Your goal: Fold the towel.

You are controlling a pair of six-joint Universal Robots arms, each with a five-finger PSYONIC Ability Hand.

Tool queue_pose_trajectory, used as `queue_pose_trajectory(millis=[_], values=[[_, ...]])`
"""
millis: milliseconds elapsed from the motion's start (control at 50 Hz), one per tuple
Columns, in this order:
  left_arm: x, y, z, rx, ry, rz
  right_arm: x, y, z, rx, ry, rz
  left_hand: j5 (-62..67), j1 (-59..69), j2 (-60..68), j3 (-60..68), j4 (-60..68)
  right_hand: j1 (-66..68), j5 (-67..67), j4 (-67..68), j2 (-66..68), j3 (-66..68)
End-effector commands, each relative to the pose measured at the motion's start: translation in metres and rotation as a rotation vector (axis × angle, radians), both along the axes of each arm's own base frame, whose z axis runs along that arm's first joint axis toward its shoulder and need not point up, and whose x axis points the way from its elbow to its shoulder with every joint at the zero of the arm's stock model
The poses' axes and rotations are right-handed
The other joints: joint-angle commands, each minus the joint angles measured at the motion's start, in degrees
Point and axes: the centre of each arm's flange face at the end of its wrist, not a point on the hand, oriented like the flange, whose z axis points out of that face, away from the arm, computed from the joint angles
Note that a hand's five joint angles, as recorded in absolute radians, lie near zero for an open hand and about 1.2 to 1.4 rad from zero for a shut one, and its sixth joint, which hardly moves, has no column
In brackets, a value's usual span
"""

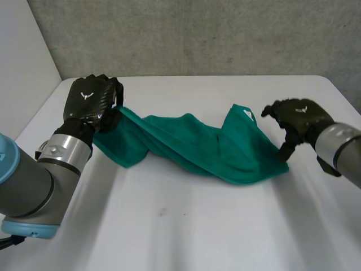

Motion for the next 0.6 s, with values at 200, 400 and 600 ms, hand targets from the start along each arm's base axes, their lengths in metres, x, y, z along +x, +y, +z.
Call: queue_pose_trajectory(millis=[200, 400, 600], values=[[0.001, 0.001, -0.003, 0.008, -0.002, 0.001, -0.009, -0.017, -0.082, 0.000, 0.217, 0.136, 15.0, 13.9, 11.3, 11.5, 11.5, 17.2, 14.4, 14.9, 15.4, 15.0], [0.001, 0.000, -0.003, 0.008, -0.002, 0.003, -0.010, -0.037, -0.097, -0.033, 0.219, 0.119, 15.0, 13.9, 11.3, 11.5, 11.5, 29.1, 26.3, 26.9, 27.3, 27.0], [0.001, 0.000, -0.003, 0.012, -0.002, 0.002, -0.008, -0.055, -0.105, -0.047, 0.217, 0.114, 15.0, 13.9, 11.3, 11.5, 11.5, 33.8, 31.1, 31.6, 32.0, 31.7]])
